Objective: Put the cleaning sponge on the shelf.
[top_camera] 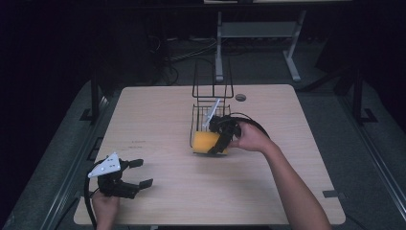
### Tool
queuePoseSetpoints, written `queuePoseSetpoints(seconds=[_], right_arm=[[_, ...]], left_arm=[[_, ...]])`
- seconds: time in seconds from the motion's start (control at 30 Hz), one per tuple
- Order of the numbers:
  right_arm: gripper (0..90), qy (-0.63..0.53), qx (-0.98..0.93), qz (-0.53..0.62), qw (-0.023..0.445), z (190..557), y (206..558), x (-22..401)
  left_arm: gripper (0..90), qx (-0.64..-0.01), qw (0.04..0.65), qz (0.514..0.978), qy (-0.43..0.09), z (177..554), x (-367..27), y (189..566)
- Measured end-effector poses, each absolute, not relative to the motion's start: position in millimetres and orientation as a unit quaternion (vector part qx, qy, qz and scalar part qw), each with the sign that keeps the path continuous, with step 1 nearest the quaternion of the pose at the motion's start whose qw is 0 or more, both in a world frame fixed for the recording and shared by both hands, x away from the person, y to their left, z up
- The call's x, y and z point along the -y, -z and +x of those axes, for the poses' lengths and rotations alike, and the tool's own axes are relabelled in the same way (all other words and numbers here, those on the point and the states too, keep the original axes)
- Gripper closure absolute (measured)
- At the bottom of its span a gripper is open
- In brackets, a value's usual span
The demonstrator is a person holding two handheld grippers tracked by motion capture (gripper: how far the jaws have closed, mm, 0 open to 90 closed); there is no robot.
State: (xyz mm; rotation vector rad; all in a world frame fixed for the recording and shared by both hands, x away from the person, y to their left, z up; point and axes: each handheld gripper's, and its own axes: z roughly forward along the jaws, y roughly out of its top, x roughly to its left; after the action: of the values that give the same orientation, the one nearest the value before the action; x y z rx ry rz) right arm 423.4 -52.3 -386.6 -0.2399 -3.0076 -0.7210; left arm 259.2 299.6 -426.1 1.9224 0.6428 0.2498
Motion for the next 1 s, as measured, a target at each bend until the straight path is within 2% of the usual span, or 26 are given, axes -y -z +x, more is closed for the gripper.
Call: queuePoseSetpoints(seconds=[1.0], right_arm=[[21.1,0.21,0.973,-0.097,0.012,467,394,49]], left_arm=[[14.6,-0.266,0.522,0.804,-0.102,260,-298,427]])
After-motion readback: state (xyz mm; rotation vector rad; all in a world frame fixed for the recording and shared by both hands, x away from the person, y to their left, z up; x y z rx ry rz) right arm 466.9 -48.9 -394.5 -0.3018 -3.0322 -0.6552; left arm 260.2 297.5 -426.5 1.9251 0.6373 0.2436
